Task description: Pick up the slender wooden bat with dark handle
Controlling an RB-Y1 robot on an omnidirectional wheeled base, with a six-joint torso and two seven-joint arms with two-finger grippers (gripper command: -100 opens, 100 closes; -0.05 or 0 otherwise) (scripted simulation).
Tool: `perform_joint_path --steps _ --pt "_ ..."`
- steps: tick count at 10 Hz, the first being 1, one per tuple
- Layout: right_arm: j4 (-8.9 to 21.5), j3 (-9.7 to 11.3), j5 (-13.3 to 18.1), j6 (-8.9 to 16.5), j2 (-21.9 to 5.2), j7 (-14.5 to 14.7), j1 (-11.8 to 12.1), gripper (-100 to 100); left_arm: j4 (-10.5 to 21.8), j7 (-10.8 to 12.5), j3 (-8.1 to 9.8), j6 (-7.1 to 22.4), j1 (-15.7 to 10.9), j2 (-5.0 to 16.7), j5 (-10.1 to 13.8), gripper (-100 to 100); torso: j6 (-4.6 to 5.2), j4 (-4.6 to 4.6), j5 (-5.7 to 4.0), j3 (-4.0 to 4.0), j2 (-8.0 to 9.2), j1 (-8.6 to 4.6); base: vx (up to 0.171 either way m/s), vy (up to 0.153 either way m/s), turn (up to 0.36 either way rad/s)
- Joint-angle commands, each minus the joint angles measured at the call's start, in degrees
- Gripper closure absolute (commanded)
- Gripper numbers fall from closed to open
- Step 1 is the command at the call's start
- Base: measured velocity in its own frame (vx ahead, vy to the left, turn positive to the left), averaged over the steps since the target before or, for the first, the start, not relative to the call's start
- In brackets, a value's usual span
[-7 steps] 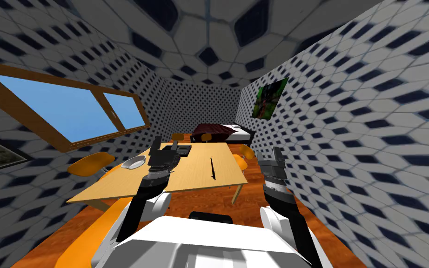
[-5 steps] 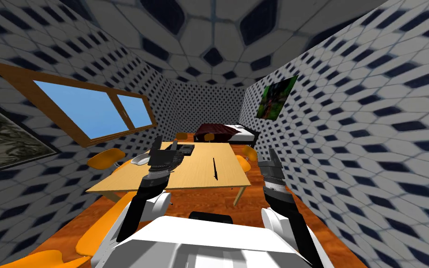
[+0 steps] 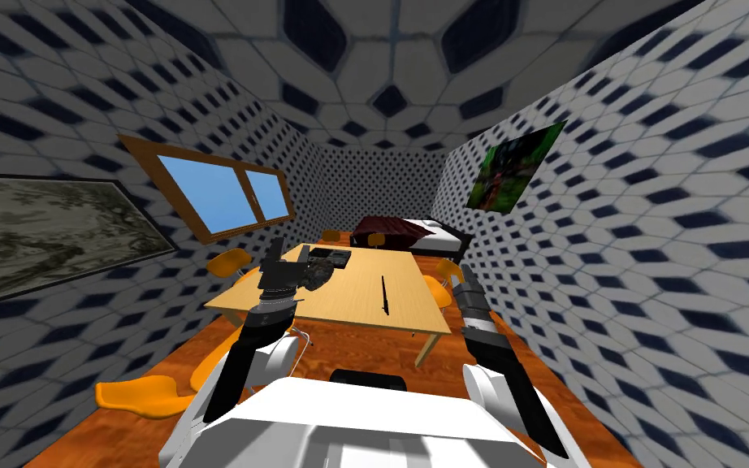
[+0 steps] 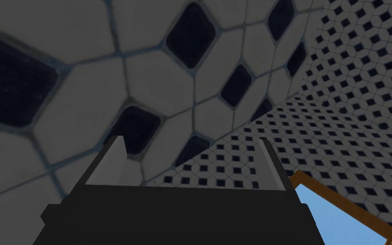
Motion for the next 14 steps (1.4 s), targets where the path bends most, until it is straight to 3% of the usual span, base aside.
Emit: perform_joint_path --steps 1,2,3,4,5,6,8,11,14 --pt "2.9 -1.6 -1.2 2.9 -0.8 2.9 -0.6 -100 0.0 0.0 0.00 0.0 0.0 0.0 0.0 0 0.00 0.00 0.00 0.00 0.00 0.00 -0.024 0.017 0.387" --pt "2.9 -1.6 -1.2 2.9 -0.8 3.5 -0.6 -100 0.0 0.0 0.00 0.0 0.0 0.0 0.0 0 -0.02 0.00 0.00 0.01 0.01 0.01 -0.015 0.007 0.167" --pt "4.6 -2.9 -2.2 4.9 -1.4 5.5 -0.9 -100 0.0 0.0 0.01 0.0 0.0 0.0 0.0 0 0.03 0.00 0.00 0.00 0.00 0.00 -0.015 0.016 0.316" --pt "4.6 -2.9 -2.2 5.1 -1.4 5.9 -0.9 -100 0.0 0.0 0.00 0.0 0.0 0.0 0.0 0 -0.01 0.00 0.01 0.00 0.00 0.02 -0.011 0.009 0.153" --pt "6.5 -4.2 -3.2 7.5 -1.9 8.1 -1.3 -100 0.0 0.0 0.01 0.0 0.0 0.0 0.0 0 0.04 0.00 0.00 -0.01 -0.01 0.00 -0.014 0.020 0.303" --pt "6.5 -4.2 -3.2 7.5 -1.9 8.5 -1.3 -100 0.0 0.0 0.00 0.0 0.0 0.0 0.0 0 -0.01 0.00 0.00 -0.01 -0.02 0.03 -0.010 0.011 0.161" --pt "10.4 -7.0 -5.3 11.4 -2.8 12.6 -1.9 -100 0.0 0.0 0.00 0.0 0.0 0.0 0.0 0 -0.01 0.00 0.00 -0.02 -0.03 0.02 -0.017 0.023 0.394" --pt "12.6 -8.5 -6.3 15.4 -3.2 16.8 -2.3 -100 0.0 0.0 0.00 0.0 0.0 0.0 0.0 0 0.01 0.00 0.01 -0.02 -0.03 0.04 -0.008 0.019 0.238" --pt "16.4 -11.6 -8.6 20.6 -4.1 21.9 -3.0 -100 0.0 0.0 0.01 0.0 0.0 0.0 0.0 0 0.05 0.00 0.00 -0.01 -0.03 -0.01 -0.007 0.016 0.314"
